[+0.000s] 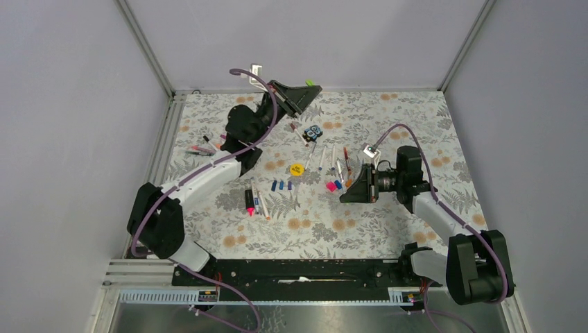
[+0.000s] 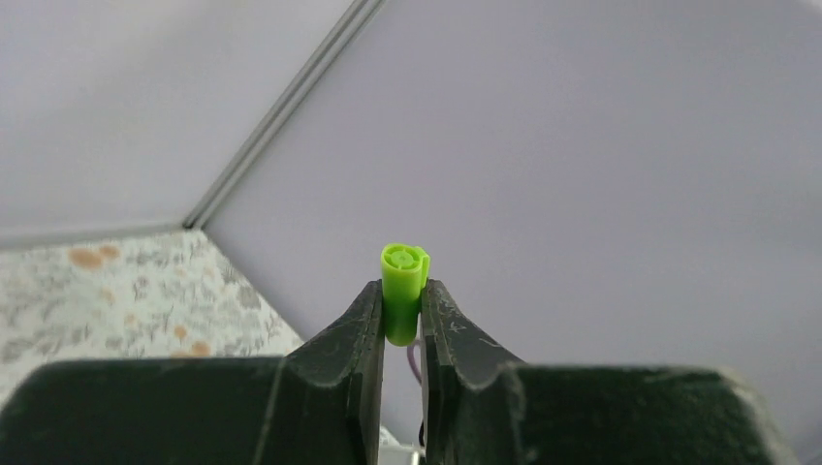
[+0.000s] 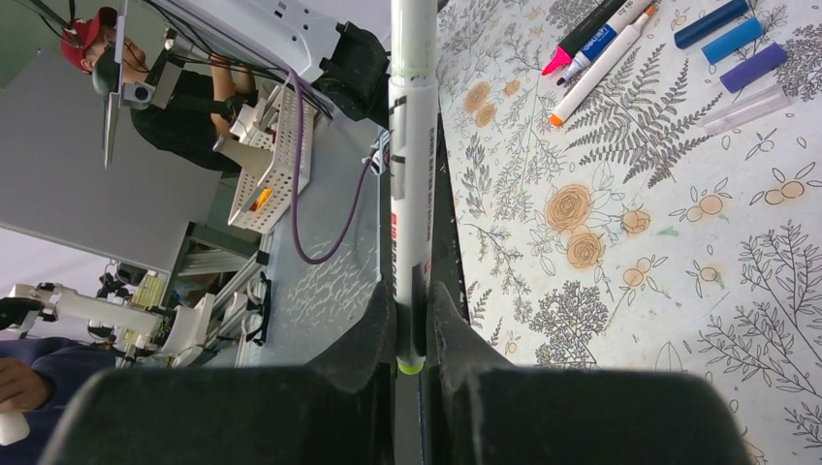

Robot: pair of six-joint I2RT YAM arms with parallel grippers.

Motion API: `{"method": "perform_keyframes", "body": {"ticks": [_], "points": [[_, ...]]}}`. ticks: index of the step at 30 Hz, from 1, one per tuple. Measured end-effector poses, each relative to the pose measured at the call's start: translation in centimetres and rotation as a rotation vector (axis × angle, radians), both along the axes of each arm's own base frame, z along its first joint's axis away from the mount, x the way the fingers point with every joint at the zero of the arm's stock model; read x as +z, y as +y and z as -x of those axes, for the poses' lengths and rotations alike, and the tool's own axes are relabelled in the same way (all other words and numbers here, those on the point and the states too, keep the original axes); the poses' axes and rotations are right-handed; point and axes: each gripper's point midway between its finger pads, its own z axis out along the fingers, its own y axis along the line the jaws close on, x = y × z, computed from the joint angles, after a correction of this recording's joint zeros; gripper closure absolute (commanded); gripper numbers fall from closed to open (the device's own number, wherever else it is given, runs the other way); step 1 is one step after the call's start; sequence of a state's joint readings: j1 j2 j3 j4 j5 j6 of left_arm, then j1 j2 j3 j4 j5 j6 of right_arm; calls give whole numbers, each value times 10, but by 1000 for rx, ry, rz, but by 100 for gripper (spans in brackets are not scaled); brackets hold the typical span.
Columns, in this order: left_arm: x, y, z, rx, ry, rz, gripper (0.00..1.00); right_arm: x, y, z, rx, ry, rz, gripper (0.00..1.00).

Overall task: Open the pen caps
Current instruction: Open the pen cap from the pen, then place the pen cap at the center of the board.

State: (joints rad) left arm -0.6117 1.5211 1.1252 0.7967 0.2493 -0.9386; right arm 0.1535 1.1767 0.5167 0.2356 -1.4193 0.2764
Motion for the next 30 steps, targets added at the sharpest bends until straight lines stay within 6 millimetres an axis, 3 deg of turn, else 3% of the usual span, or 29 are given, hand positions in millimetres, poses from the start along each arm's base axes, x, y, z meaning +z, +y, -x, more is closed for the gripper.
{"method": "perform_keyframes", "body": {"ticks": [2, 4, 9, 19, 26, 30], "points": [[19, 6, -3, 22, -44, 26, 100, 0, 0, 0, 3, -9, -2, 100], [21, 9, -3, 32, -55, 22, 100, -1, 0, 1, 5, -19, -1, 100], [-6, 18, 1, 51, 6, -48, 100, -2, -11, -9, -54, -74, 8, 100], [-99, 54, 40, 84, 240, -282, 100, -27, -58, -54, -307, -234, 227, 100], [-194, 64, 61, 69, 473, -484, 100, -42, -79, -62, -383, -251, 329, 100], [-253, 56, 77, 58, 607, -646, 100, -46, -85, -64, -402, -253, 351, 100]]}}
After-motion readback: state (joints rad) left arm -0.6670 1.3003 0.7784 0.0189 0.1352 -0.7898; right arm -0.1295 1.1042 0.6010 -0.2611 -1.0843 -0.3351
